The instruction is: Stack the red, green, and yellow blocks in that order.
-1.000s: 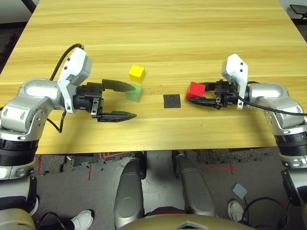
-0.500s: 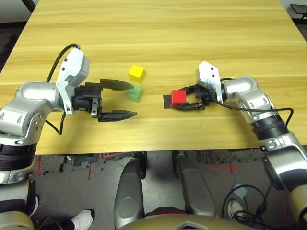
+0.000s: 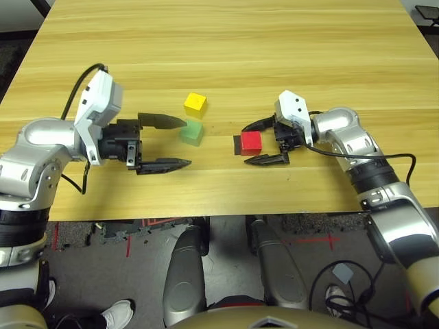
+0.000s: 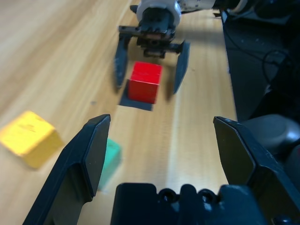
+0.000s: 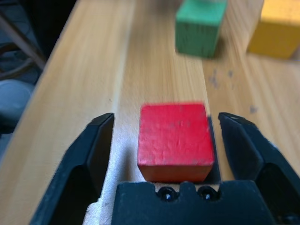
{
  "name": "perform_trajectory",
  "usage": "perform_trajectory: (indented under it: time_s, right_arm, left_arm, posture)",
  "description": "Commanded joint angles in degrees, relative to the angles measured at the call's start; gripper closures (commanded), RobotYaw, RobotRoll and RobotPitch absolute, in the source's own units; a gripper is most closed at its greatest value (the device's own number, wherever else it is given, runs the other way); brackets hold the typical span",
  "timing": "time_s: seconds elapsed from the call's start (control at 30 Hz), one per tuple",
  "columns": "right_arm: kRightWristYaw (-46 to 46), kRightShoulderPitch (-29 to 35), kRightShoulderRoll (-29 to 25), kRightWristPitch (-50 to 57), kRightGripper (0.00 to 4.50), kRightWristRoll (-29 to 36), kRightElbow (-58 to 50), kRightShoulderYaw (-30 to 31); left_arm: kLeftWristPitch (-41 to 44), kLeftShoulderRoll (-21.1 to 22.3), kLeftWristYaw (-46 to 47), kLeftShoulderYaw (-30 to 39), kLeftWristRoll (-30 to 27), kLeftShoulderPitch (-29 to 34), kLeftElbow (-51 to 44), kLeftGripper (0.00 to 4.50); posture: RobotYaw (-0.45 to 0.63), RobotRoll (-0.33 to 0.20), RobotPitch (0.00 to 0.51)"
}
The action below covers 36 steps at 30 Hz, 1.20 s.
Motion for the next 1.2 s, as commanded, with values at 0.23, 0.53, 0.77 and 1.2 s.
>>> perform_trajectory:
  time_s: [0.23, 0.53, 0.77, 1.2]
  right_arm:
    - [6.2, -2.0, -12.5, 17.7, 0.05, 8.8, -15.8, -5.3]
    - [-0.4, 4.1, -14.7, 26.1, 0.05, 12.7, -28.2, -8.0]
    - [-3.6, 6.2, -15.8, 28.5, 0.05, 14.3, -32.0, -9.4]
    - [-5.5, 6.1, -15.9, 29.2, 0.05, 15.8, -32.9, -9.1]
  left_arm:
    - [-13.4, -4.3, -12.6, -12.0, 11.7, -12.6, 17.0, 0.00]
    - [-24.0, -11.3, -13.0, -18.4, 18.2, -23.5, 33.9, 0.00]
    - [-28.9, -11.2, -13.0, -23.0, 18.7, -27.7, 43.3, 0.00]
    - [-33.9, -11.8, -13.0, -23.6, 23.9, -28.9, 52.5, 0.00]
  posture:
    - [-0.05, -0.176, 0.280]
    - [-0.14, -0.165, 0.278]
    - [-0.18, -0.161, 0.277]
    - [-0.18, -0.164, 0.283]
